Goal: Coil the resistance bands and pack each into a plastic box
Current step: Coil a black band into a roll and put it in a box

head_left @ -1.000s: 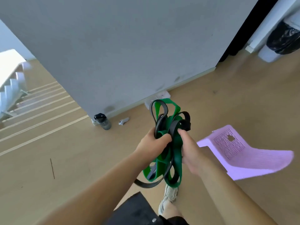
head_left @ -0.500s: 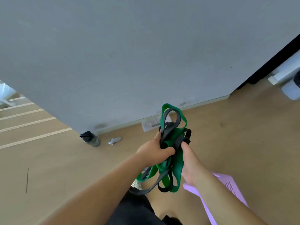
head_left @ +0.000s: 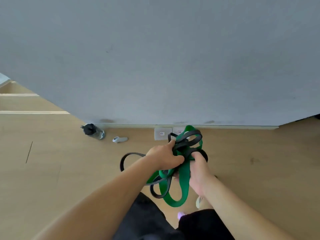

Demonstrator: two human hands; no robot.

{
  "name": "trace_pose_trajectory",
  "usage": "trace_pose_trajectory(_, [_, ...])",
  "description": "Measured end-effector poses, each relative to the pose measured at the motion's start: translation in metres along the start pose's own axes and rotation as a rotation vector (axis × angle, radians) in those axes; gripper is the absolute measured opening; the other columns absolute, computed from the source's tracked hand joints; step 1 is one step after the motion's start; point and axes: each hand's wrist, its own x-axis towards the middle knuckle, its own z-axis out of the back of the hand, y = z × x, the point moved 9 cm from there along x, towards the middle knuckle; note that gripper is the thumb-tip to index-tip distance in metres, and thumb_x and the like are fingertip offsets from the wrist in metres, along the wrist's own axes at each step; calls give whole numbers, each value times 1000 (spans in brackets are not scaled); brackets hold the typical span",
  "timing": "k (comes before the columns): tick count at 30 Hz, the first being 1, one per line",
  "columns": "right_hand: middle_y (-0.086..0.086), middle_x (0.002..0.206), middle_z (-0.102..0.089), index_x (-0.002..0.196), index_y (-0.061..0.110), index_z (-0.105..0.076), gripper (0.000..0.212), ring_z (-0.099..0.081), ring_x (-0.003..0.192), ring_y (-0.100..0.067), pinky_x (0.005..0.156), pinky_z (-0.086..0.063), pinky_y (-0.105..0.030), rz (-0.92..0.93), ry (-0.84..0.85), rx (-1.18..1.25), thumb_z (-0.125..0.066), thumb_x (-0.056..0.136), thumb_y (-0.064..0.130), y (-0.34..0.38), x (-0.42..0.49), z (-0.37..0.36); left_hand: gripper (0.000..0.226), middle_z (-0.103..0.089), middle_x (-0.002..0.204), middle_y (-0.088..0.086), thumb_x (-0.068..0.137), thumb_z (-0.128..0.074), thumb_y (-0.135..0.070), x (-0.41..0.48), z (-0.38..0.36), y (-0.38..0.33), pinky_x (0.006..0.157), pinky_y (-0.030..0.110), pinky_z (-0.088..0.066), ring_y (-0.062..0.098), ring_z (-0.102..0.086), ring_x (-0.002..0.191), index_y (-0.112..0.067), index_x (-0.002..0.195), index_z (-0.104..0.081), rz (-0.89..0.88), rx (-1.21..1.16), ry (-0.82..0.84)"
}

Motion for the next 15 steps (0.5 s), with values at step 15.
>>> trace_pose_trajectory(15, [-12,122,-76,130,26,-68,54,-69,119,-37,110,-46,-56,-297,155,-139,-32,103,54,-52,235,108,81,-65,120,8,87,-53,-52,224,-148,32,91,41,-56,34,-62,105,-27,158,-24,213,-24,13])
